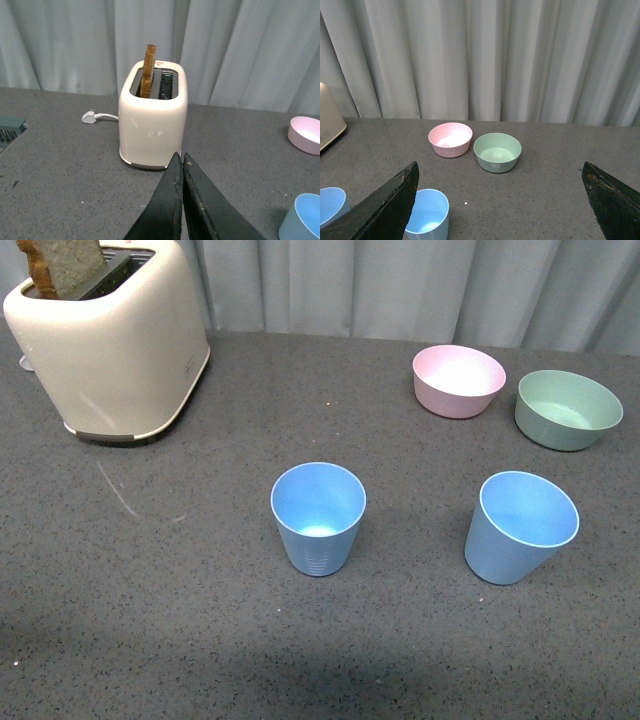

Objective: Stack blue cups with both arms

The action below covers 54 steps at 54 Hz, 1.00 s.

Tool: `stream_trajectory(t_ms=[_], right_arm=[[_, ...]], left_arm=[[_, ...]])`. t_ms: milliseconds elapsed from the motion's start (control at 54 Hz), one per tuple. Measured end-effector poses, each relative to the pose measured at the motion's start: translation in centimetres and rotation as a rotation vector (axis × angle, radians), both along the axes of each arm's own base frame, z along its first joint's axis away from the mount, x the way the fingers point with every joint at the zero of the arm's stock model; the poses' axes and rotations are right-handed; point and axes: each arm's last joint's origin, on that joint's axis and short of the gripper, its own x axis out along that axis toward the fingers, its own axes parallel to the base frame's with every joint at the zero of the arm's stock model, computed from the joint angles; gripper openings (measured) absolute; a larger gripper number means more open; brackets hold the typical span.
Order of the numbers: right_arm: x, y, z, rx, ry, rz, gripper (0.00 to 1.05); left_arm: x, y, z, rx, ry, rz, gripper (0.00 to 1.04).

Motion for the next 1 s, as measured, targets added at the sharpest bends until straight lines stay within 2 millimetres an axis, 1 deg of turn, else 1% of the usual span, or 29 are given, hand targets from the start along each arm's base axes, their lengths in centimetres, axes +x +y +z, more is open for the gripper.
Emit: stream_trajectory(t_ms=[352, 1000], right_arm=[[0.0, 0.0, 0.0, 0.000, 0.000, 0.000, 0.95], [0.0, 0.0, 0.0, 0.000, 0.000, 0.000, 0.95]], left_arm=[[-2.0, 0.0, 0.9, 0.000, -0.029, -0.006, 0.04], [-3.7, 0.0, 1.0, 0.000, -0.035, -0.006, 0.04]])
